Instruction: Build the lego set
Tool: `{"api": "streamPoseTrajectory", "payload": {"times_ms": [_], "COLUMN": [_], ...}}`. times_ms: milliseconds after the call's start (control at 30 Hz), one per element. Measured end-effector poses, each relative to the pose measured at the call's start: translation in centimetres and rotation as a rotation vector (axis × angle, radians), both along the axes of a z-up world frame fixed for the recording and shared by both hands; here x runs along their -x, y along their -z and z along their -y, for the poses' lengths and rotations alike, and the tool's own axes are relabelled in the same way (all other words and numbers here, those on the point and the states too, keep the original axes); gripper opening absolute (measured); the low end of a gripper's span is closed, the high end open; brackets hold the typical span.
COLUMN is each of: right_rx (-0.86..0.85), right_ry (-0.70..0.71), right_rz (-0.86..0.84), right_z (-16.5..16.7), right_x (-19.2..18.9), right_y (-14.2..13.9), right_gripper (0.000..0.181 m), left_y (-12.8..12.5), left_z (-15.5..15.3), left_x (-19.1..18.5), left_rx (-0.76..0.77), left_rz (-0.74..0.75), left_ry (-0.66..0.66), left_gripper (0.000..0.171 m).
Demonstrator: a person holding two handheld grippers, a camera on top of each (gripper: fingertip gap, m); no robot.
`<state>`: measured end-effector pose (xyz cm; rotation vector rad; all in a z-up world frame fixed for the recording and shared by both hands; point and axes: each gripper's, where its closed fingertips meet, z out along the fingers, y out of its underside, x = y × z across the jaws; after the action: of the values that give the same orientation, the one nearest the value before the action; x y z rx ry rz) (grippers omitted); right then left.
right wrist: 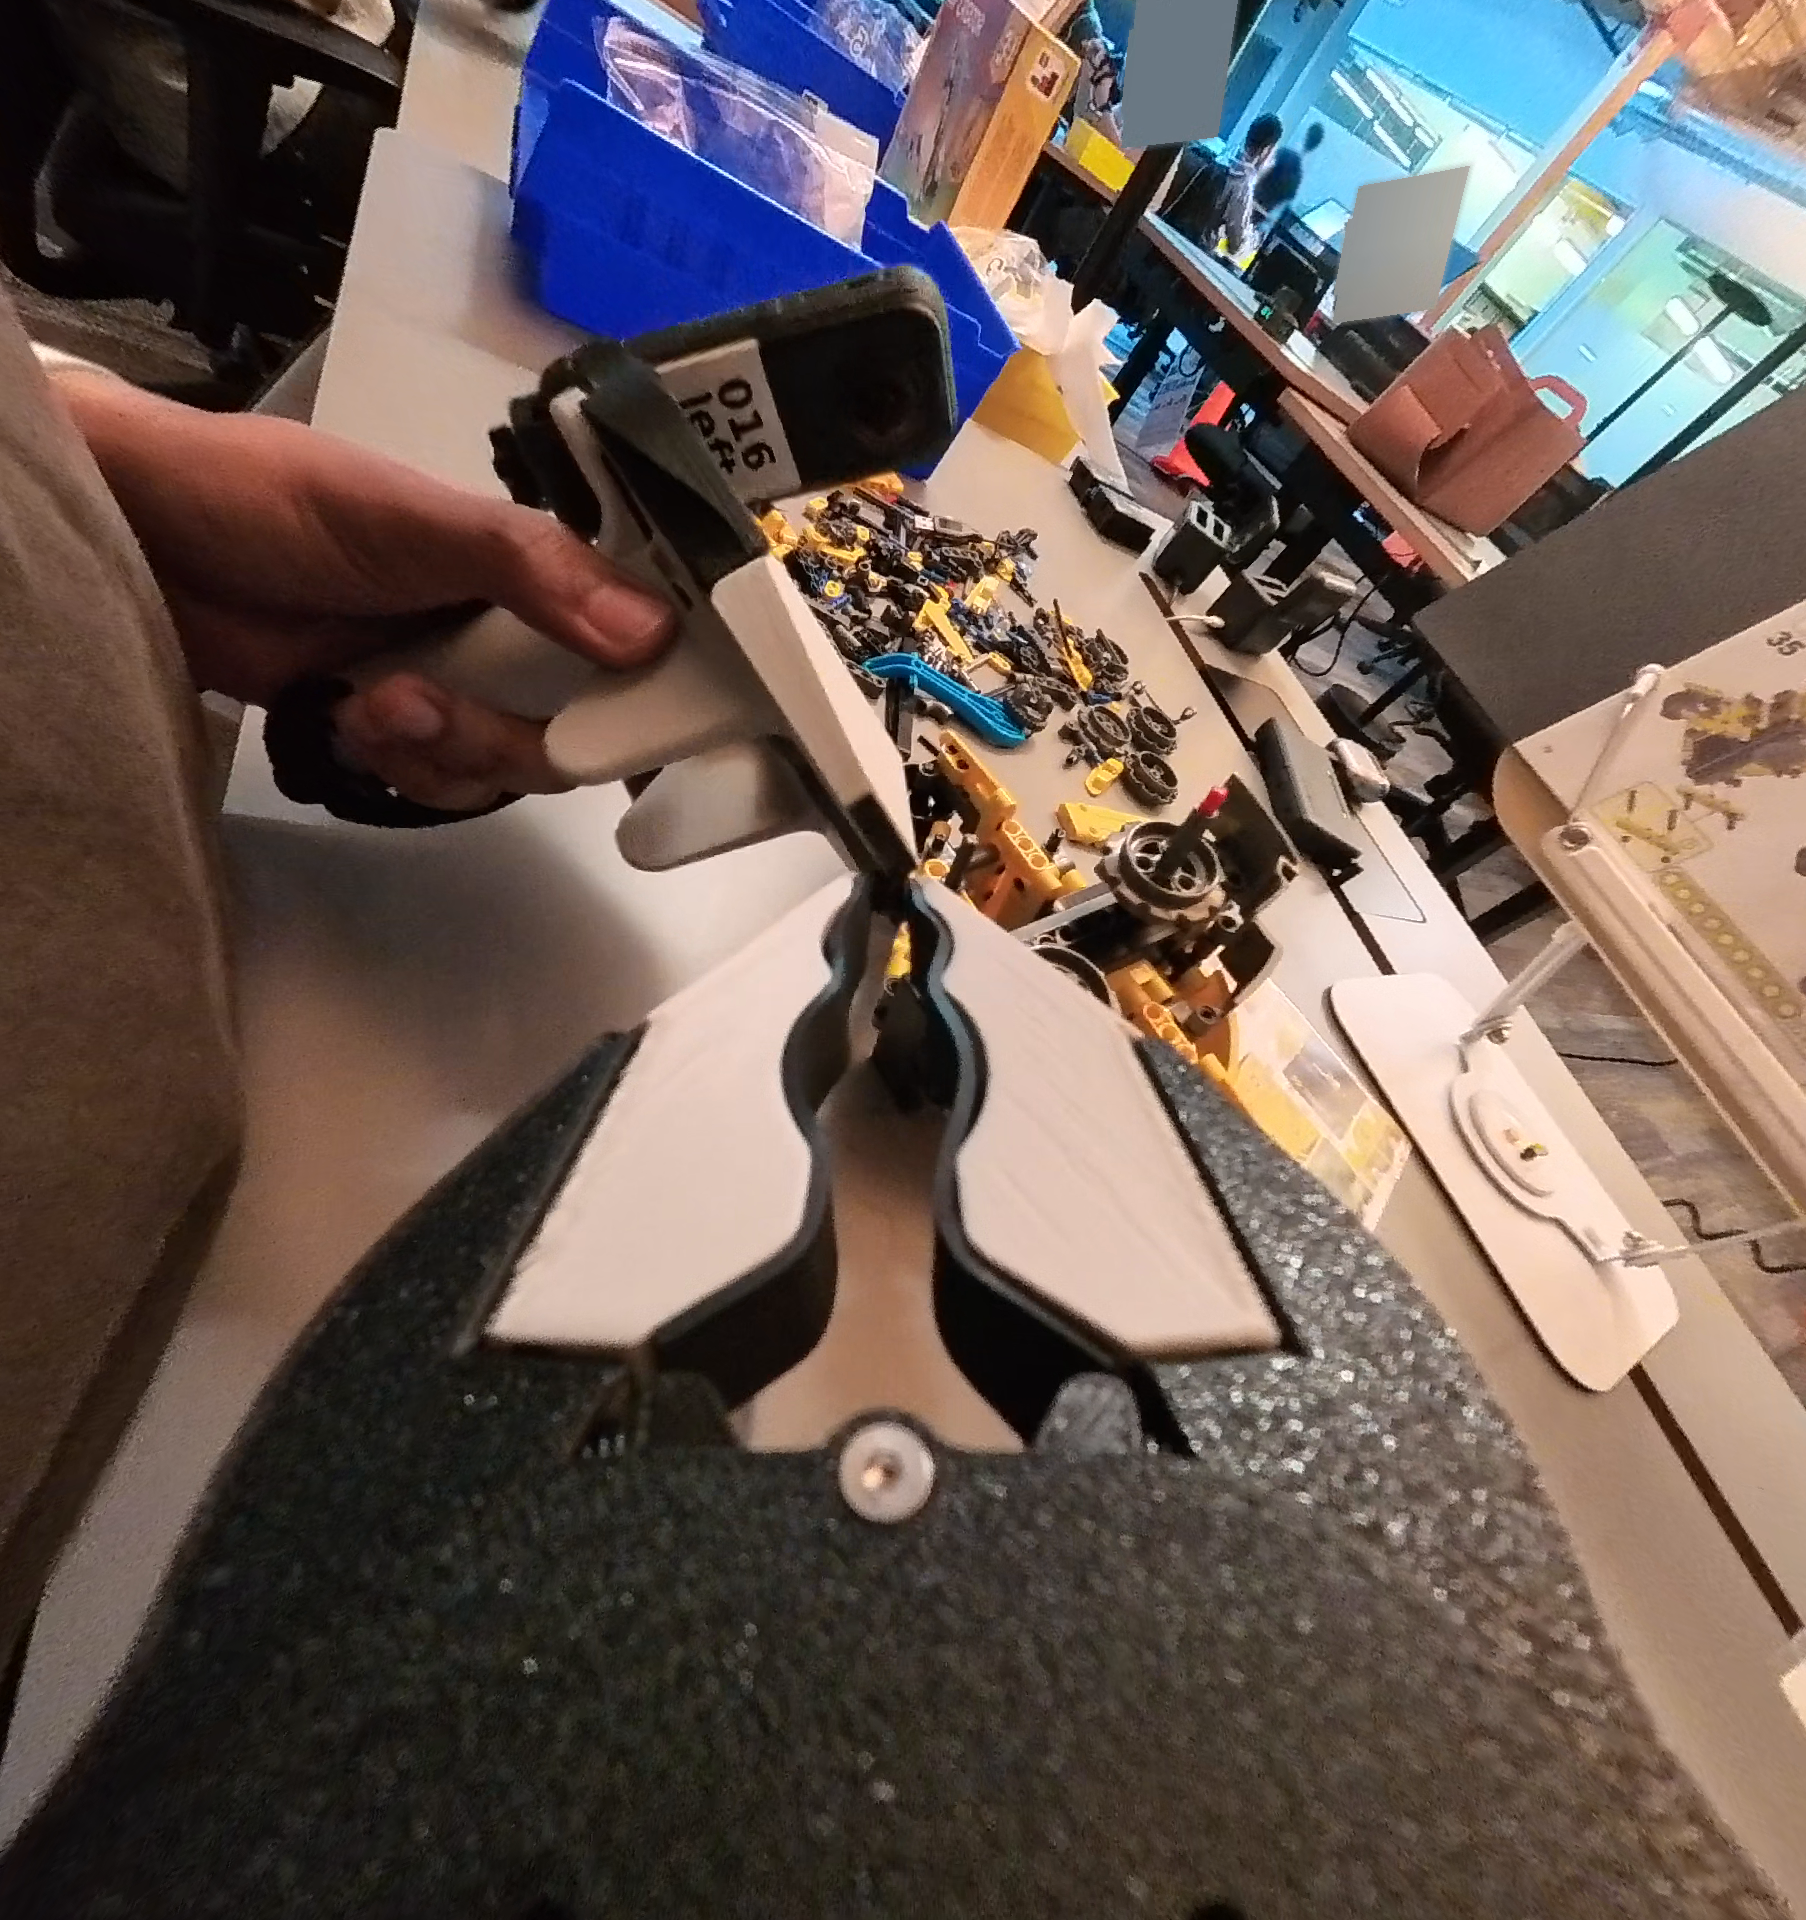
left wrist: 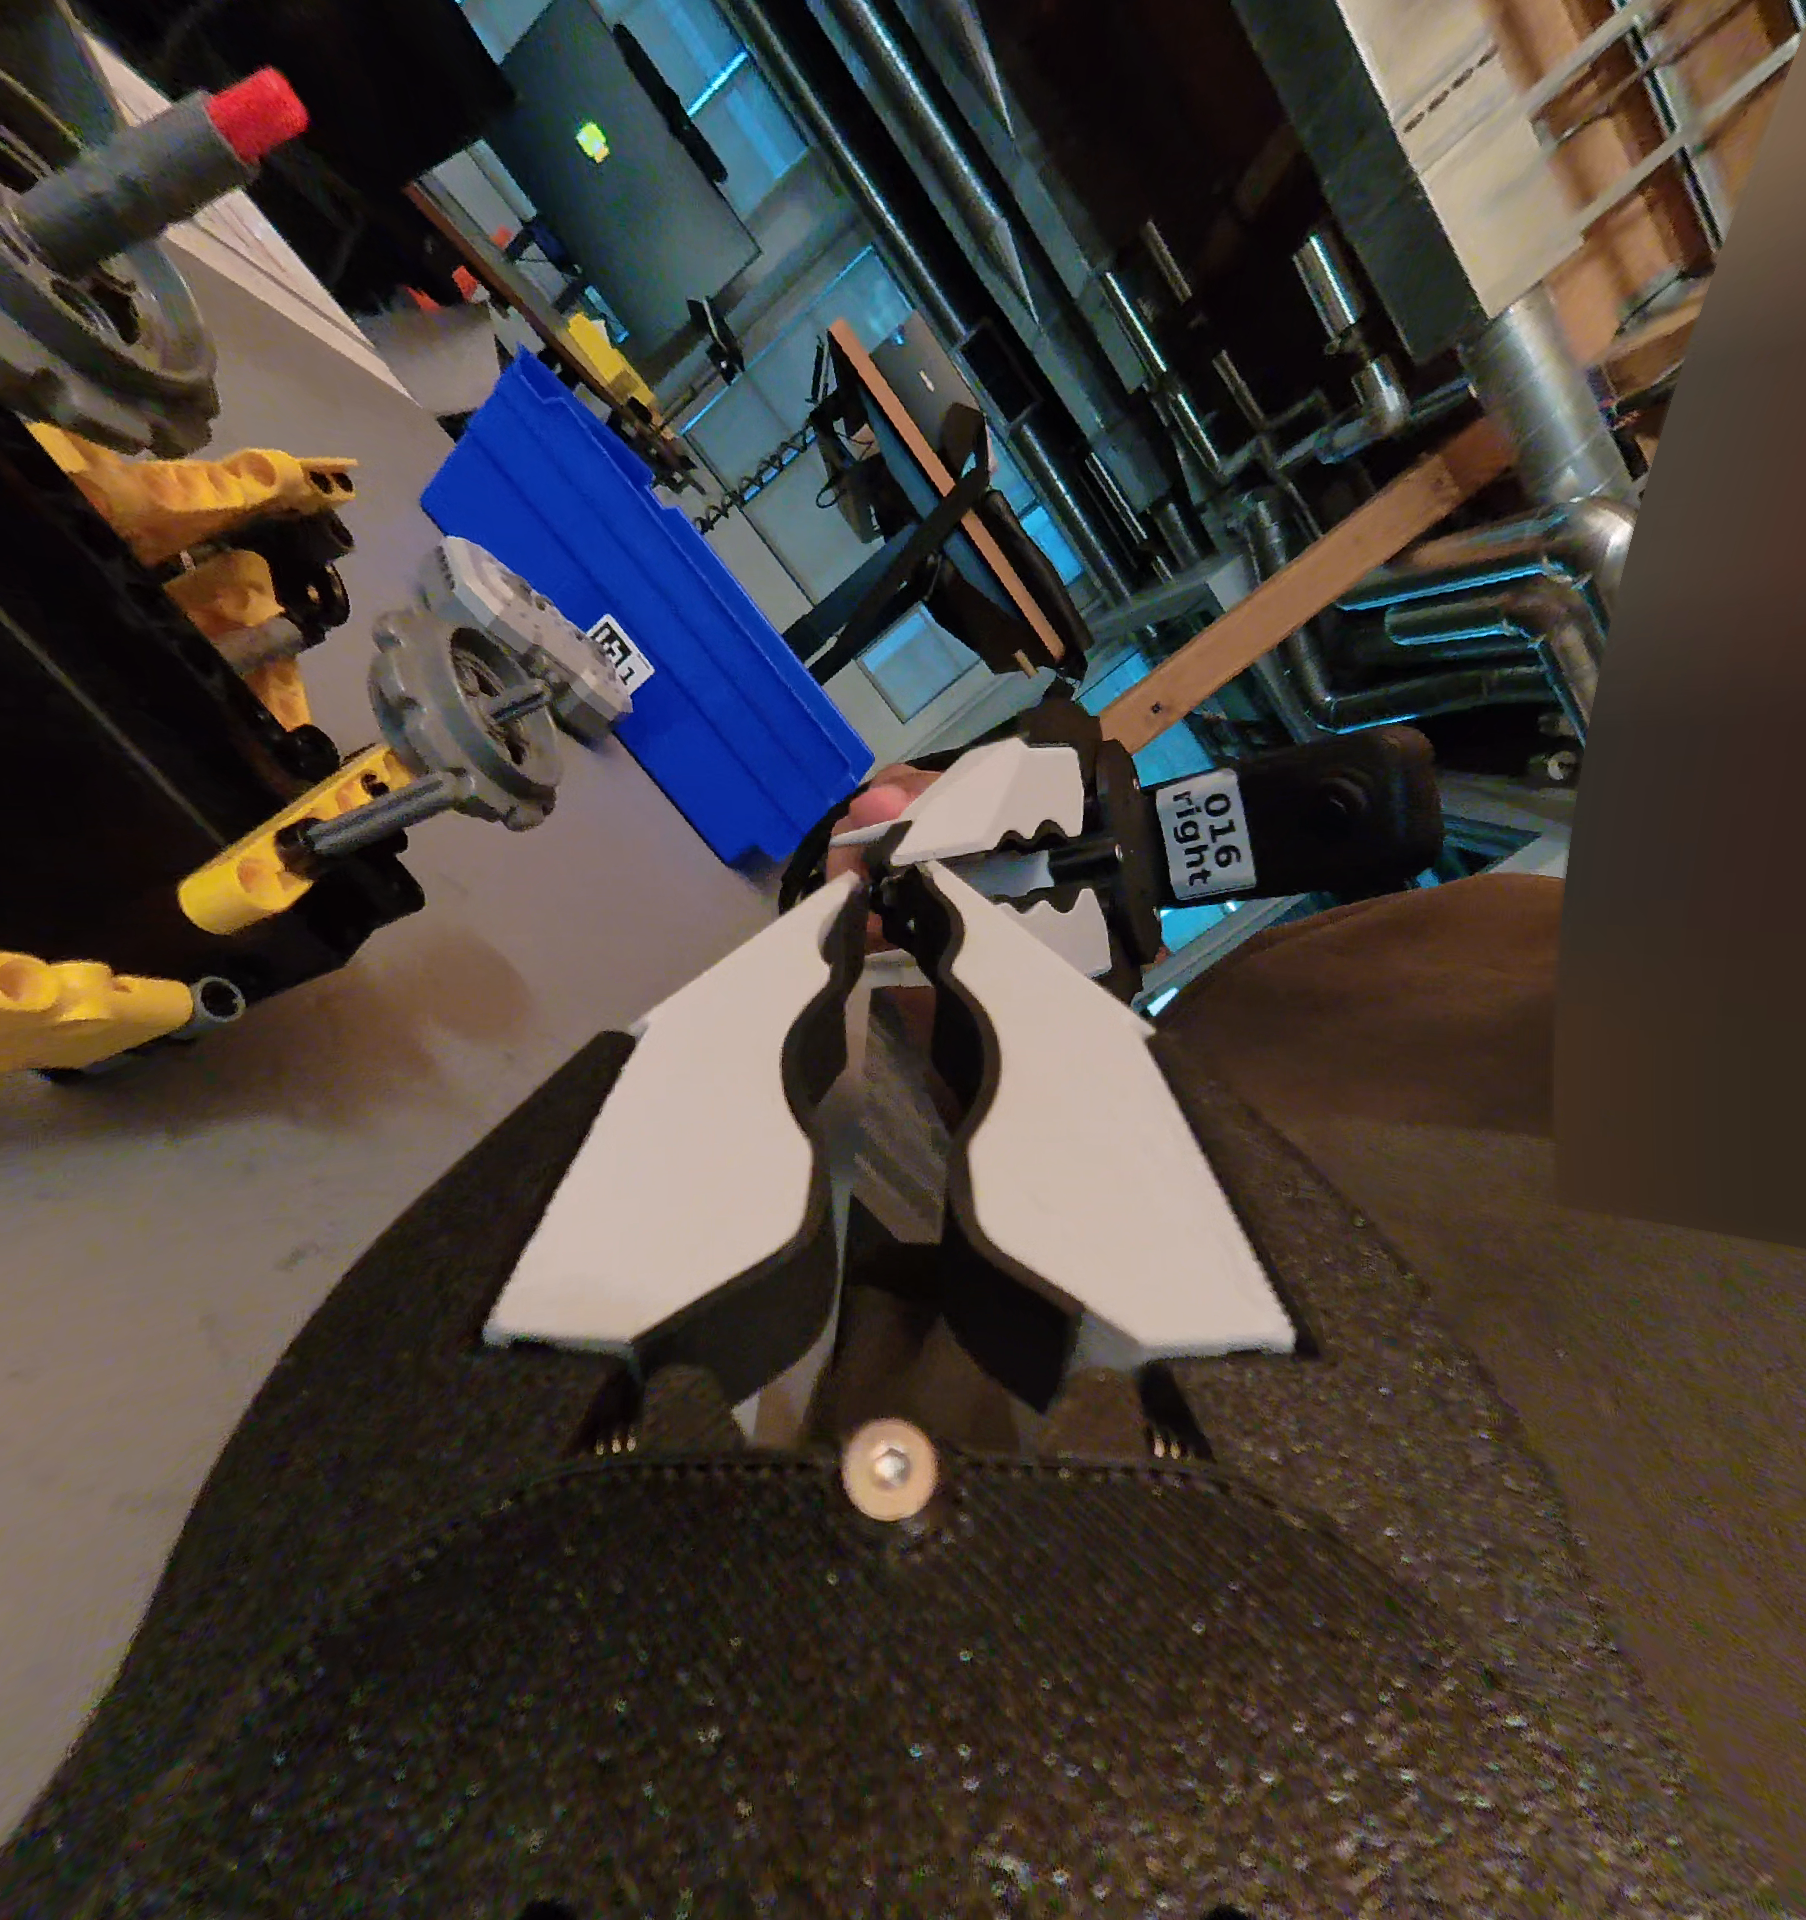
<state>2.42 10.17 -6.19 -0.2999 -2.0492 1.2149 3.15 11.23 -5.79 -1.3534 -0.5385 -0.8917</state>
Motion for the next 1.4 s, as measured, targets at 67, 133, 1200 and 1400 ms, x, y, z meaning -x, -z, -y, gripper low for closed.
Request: {"api": "streamPoseTrajectory", "payload": {"times_ms": [67,133,1200,1400], "right_rx": [0.013,0.058,1.132,1.203], "right_ry": [-0.003,-0.010,-0.372,-0.375], "right_rz": [0.006,0.018,1.131,1.230], "right_z": [0.0,0.0,2.5,2.2], "right_x": [-0.1,-0.2,-0.4,-0.3], "right_y": [-0.1,-0.4,-3.0,-2.5], "right_gripper": [0.006,0.006,0.015,0.008], "left_y": [-0.2,-0.6,-3.1,-2.6], "left_z": [0.0,0.2,3.0,2.6], "left_x": [-0.1,-0.2,-0.1,-0.1], "left_rx": [-0.018,-0.061,-0.287,-0.233], "left_rz": [0.018,0.040,-0.212,-0.277], "left_ry": [0.012,0.026,-0.132,-0.148], "left_gripper": [0.005,0.003,0.003,0.004]}}
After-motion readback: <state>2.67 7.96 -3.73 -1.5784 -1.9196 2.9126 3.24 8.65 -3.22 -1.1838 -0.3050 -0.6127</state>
